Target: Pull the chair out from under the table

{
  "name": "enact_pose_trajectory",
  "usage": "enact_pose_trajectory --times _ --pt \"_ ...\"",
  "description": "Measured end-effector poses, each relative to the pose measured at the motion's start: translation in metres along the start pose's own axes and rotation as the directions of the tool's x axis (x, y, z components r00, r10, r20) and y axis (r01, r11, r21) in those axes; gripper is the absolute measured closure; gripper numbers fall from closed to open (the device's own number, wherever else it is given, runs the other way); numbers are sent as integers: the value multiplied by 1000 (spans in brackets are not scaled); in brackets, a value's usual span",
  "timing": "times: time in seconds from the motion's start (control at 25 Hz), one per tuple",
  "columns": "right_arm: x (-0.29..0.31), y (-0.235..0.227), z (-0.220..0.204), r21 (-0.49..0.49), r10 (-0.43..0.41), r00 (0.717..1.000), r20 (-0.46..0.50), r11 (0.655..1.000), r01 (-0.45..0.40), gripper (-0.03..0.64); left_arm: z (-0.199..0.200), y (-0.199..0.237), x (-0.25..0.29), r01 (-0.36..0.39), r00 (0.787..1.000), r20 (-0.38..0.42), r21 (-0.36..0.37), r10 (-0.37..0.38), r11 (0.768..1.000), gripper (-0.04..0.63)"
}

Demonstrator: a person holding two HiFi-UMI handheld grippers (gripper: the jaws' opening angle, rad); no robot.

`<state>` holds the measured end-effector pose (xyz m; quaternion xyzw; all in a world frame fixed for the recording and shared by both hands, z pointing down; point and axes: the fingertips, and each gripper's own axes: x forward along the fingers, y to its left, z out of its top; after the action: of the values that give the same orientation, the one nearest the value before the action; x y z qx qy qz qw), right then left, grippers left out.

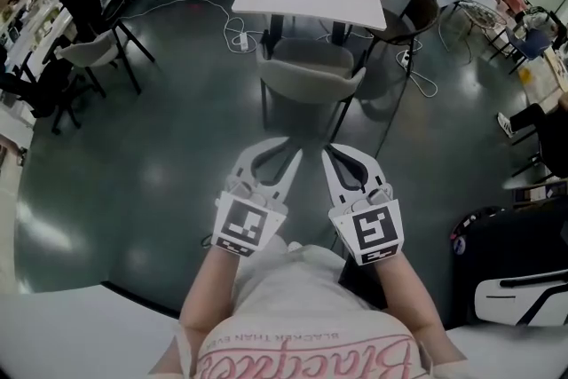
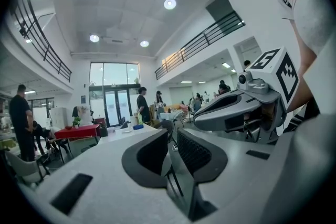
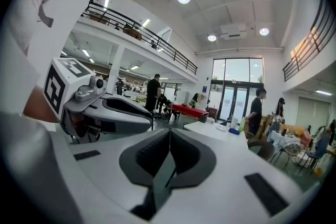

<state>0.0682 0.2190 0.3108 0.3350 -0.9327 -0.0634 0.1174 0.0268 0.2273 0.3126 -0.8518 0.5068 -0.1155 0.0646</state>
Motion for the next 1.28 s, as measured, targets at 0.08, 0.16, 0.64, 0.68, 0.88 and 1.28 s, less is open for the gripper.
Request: enact_pose_trajectory --times 0.08,0.16,0.64,0.68,0.88,1.28 --pt "6 -7 -4 15 -2 1000 3 1000 2 613 -5 3 7 -3 1000 -9 -2 3 1000 545" --pt "11 -12 -5 28 -4 1000 5 1000 4 614 -7 7 13 -6 1000 -14 -4 6 1000 545" --pt "65 -68 -20 36 -33 999 -33 999 34 612 -23 71 75 -26 1000 -2 -75 26 997 545" --pt "72 -75 -21 36 -37 999 -36 999 38 612 -25 78 83 -26 1000 1 -84 27 996 545" --pt "113 -110 -28 51 -47 997 -54 997 49 612 -35 111 124 -2 1000 -6 -101 2 995 545" --pt "209 -156 -45 116 -12 992 -129 993 27 611 -65 175 197 71 994 -72 -89 -78 994 482"
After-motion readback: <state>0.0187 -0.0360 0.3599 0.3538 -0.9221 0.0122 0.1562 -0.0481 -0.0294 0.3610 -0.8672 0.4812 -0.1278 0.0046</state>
